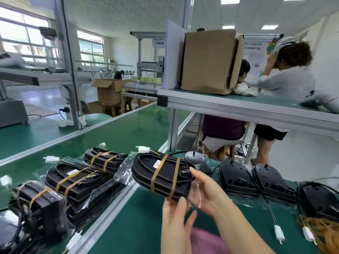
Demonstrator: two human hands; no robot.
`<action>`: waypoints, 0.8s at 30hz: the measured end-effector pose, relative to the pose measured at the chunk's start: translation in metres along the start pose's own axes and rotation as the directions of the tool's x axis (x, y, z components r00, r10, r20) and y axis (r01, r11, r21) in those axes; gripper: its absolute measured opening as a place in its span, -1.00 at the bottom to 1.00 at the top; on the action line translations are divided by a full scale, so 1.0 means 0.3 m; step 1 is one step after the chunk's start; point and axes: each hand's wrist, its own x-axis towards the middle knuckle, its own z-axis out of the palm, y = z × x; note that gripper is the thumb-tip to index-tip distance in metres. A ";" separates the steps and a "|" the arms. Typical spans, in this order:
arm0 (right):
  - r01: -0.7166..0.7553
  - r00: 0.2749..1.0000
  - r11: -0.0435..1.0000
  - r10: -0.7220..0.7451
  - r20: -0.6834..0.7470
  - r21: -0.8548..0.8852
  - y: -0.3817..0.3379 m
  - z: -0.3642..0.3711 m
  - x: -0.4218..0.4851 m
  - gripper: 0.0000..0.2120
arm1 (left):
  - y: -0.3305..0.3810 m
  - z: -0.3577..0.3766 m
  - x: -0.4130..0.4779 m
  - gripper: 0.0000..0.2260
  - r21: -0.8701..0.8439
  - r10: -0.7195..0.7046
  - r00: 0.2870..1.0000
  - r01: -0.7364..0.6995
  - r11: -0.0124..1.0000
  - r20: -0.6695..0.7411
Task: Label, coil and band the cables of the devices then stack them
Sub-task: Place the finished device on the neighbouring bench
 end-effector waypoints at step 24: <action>-0.257 0.953 0.966 0.259 0.159 -0.035 0.282 0.812 0.328 -0.62 | 0.507 -0.196 0.114 -0.81 0.077 0.546 0.670 -0.594 0.800 -0.502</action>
